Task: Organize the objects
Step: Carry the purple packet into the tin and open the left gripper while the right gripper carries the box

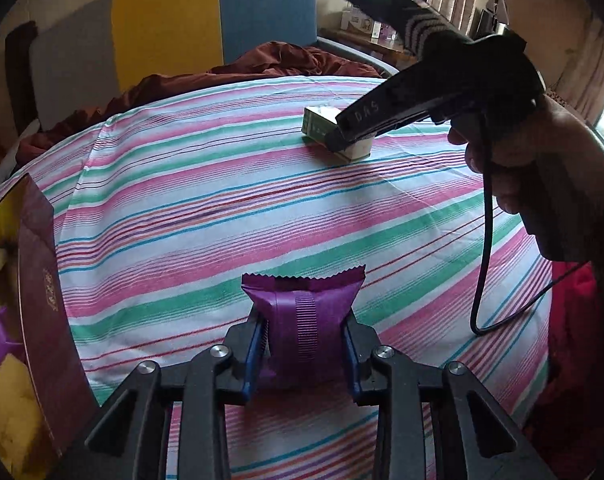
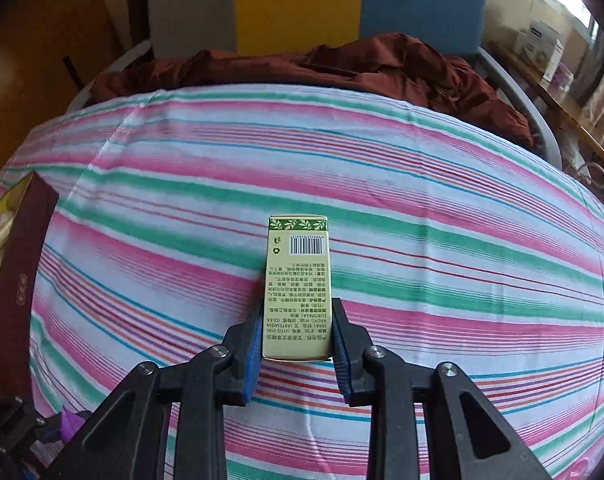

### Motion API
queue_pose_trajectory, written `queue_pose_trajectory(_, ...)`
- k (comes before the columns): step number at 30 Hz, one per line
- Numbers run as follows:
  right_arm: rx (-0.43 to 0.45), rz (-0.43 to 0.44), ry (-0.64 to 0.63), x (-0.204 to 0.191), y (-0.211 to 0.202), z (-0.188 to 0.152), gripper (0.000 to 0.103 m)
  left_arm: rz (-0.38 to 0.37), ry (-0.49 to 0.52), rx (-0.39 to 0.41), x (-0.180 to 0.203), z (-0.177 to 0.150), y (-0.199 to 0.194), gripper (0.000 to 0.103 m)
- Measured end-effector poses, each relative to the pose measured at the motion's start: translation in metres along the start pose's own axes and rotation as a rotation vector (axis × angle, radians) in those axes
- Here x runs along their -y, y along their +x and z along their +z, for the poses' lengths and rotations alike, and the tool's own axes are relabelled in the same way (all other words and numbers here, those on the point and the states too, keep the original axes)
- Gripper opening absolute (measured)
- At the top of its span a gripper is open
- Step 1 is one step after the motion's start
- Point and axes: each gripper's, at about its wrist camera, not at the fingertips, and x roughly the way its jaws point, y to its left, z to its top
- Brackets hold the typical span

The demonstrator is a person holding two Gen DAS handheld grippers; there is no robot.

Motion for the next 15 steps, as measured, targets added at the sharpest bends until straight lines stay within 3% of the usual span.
queue_pose_trajectory(15,0.022,-0.068,-0.045,-0.009,0.002,-0.005,0.029,0.007,-0.019,0.044,-0.011,-0.008,-0.014,0.032)
